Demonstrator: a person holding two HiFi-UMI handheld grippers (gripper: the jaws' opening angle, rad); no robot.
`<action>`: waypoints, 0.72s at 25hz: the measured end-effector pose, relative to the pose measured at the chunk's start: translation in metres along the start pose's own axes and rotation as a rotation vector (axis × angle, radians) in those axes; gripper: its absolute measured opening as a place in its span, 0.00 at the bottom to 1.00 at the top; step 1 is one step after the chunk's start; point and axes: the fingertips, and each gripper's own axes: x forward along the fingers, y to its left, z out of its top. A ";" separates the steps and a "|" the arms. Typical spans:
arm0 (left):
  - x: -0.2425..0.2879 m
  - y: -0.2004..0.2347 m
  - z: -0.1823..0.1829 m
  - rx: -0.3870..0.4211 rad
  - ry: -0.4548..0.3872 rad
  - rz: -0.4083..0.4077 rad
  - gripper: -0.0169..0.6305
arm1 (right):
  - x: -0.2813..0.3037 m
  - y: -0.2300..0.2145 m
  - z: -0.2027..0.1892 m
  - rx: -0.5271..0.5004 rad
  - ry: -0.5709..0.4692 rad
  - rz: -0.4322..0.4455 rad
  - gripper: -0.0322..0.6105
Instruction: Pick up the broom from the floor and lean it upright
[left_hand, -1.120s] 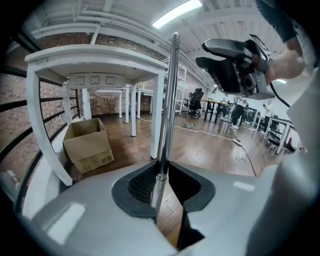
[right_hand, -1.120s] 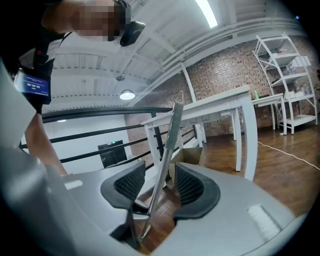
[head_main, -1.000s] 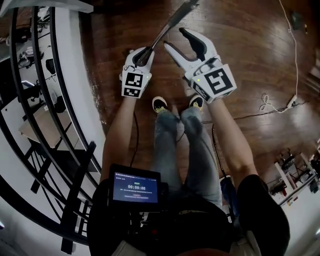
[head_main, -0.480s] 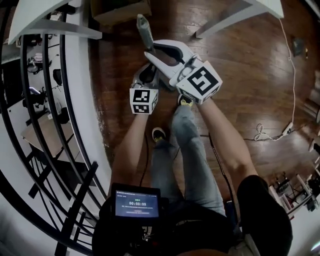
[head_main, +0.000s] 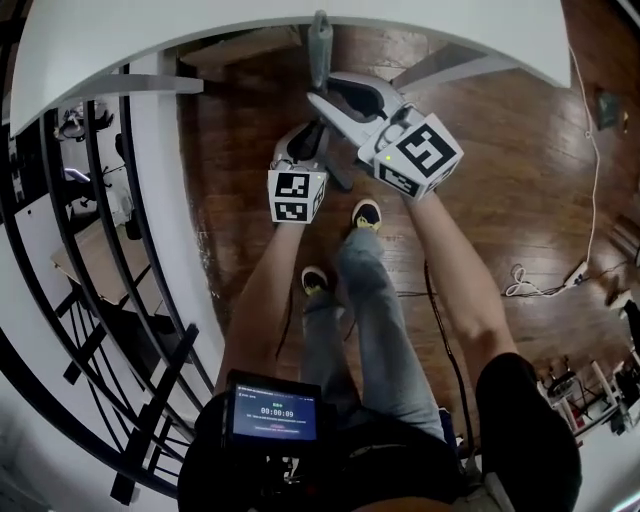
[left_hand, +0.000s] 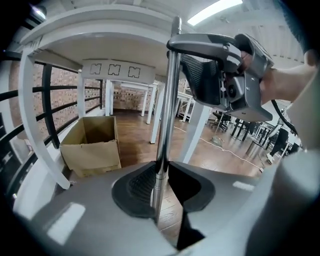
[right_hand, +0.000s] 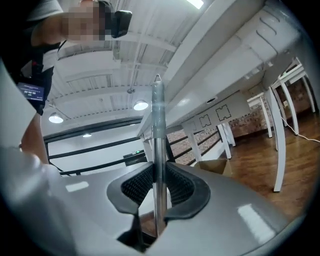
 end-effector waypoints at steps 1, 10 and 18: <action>0.001 -0.001 -0.001 0.011 0.005 -0.009 0.17 | 0.000 0.000 -0.001 -0.004 0.001 0.002 0.18; 0.011 -0.012 0.000 0.075 0.017 -0.053 0.26 | -0.012 -0.007 -0.010 -0.013 0.002 -0.024 0.20; 0.012 -0.013 0.013 0.119 0.017 -0.068 0.35 | -0.022 -0.013 -0.015 -0.019 0.030 -0.044 0.29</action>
